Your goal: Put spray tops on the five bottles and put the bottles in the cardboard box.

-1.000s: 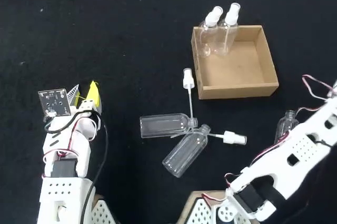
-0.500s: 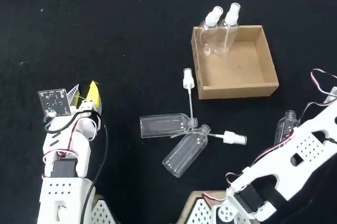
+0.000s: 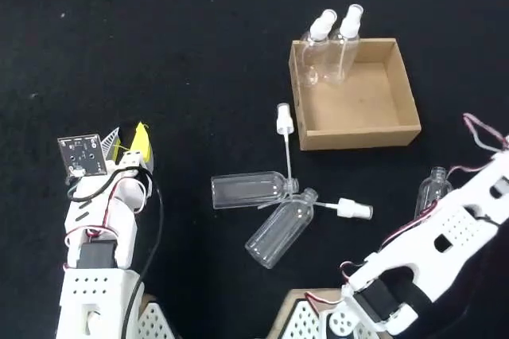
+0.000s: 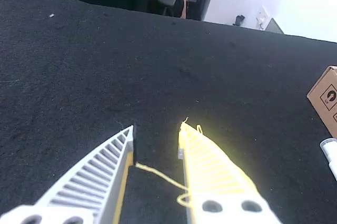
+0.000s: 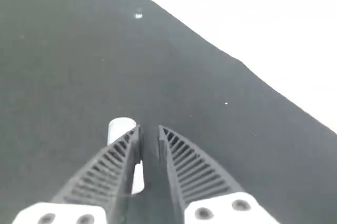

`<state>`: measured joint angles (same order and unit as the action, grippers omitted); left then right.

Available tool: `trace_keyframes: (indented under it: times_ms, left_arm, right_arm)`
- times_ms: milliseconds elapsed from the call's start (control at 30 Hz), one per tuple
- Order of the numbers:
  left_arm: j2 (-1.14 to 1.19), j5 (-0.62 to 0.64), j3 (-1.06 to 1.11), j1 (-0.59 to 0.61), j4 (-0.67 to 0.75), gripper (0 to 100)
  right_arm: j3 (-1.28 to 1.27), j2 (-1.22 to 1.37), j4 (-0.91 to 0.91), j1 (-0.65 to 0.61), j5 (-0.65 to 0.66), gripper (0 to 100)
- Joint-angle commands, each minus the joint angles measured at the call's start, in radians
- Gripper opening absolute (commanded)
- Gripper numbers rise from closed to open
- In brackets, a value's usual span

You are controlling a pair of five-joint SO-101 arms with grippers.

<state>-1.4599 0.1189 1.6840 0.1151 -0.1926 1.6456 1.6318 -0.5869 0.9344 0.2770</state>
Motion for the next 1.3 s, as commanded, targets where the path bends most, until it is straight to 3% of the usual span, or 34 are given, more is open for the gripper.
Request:
trace_keyframes:
  times_ms: [0, 333, 967, 1267]
  left_arm:
    - [-0.012, 0.006, 0.024, 0.001, -0.002, 14]
    - [-0.012, 0.006, 0.024, 0.001, -0.002, 14]
    - [-0.012, 0.006, 0.024, 0.001, 0.003, 14]
    - [-0.012, 0.006, 0.024, 0.001, 0.002, 14]
  right_arm:
    - [0.015, 0.005, 0.095, -0.026, -0.006, 1.2]
    - [0.015, 0.097, 0.15, -0.069, 0.0, 1.2]
    - [0.024, -0.171, -0.68, -0.028, -0.005, 1.2]
    - [0.022, -0.288, -0.876, -0.031, -0.005, 2.8]
